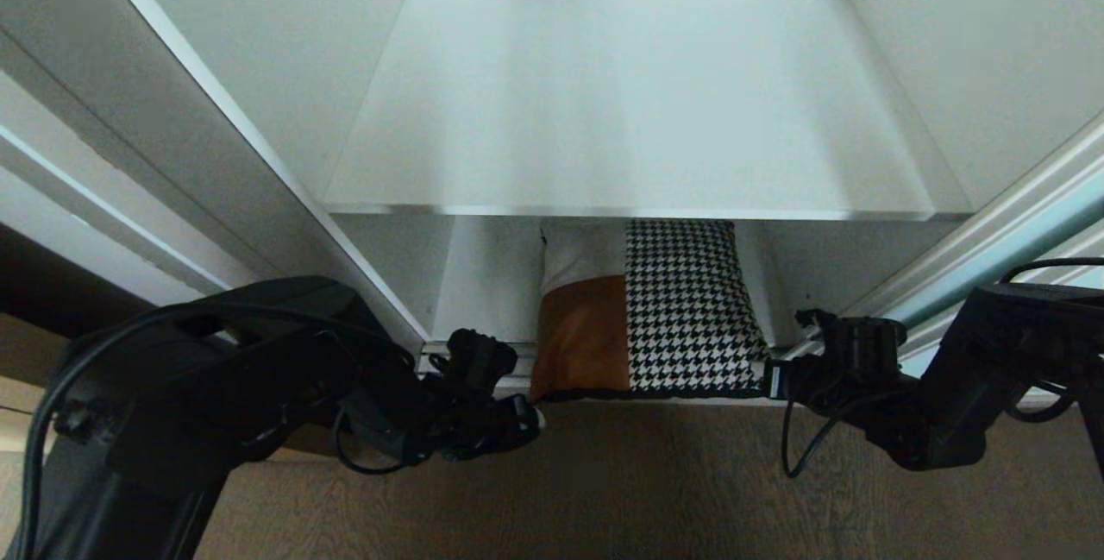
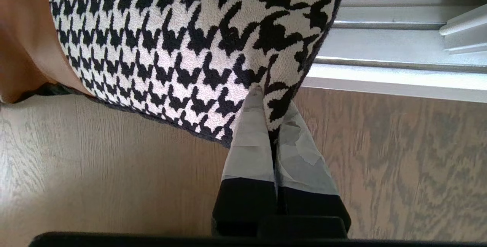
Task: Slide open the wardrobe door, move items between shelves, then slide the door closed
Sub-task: Place the pillow on the higher shelf
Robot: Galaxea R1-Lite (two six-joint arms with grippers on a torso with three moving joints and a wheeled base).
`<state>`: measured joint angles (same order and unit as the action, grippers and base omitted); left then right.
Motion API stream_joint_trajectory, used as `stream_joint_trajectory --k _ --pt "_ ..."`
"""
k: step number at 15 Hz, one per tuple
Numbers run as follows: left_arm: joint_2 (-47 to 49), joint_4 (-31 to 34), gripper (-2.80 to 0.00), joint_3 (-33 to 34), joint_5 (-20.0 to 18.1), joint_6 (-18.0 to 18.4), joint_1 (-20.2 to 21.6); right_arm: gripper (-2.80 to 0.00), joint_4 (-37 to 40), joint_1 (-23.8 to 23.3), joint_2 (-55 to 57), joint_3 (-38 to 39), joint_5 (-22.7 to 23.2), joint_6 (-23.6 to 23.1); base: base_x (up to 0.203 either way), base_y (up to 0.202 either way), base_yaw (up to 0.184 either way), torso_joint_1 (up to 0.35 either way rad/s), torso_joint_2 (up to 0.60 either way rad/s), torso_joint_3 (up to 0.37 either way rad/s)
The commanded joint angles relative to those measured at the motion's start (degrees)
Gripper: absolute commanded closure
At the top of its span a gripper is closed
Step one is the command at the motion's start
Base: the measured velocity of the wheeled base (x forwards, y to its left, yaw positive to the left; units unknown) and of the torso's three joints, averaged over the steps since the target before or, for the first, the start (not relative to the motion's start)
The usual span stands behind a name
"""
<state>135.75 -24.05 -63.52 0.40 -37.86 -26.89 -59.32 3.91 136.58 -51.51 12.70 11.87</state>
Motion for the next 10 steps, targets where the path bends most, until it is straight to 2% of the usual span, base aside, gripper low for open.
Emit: stream_joint_trajectory --k 1,3,4,5,6,10 --pt "1.2 -0.4 -2.8 -1.4 0.4 0.0 0.0 0.0 -0.4 0.0 0.0 -0.2 0.2 0.1 0.0 0.0 0.0 0.0 0.0 0.0" --pt "2.9 -1.7 -2.8 -3.9 1.5 2.7 0.2 0.0 -0.4 0.0 -0.3 -0.2 0.2 0.1 0.0 0.0 0.0 0.0 0.0 0.0" --pt "3.6 -3.7 -2.8 -3.7 4.3 5.5 0.3 0.0 -0.2 0.0 -0.1 -0.7 0.2 0.1 0.0 0.0 0.0 0.0 0.0 0.0" --pt "4.2 -6.7 -2.8 -3.8 5.4 8.7 0.5 0.0 -0.1 0.0 -0.2 -1.0 0.5 0.1 0.0 0.0 0.0 0.0 0.0 0.0" --pt "5.6 -9.0 -2.8 -4.1 5.6 10.4 0.6 0.0 -0.1 0.0 -0.3 -1.0 0.6 0.1 0.0 0.0 0.0 0.0 0.0 0.0" --pt "10.2 -9.2 -2.8 -11.8 5.5 11.4 0.9 0.0 -0.4 0.5 -0.7 -0.3 1.5 1.0 0.0 0.0 0.0 0.0 0.0 0.0"
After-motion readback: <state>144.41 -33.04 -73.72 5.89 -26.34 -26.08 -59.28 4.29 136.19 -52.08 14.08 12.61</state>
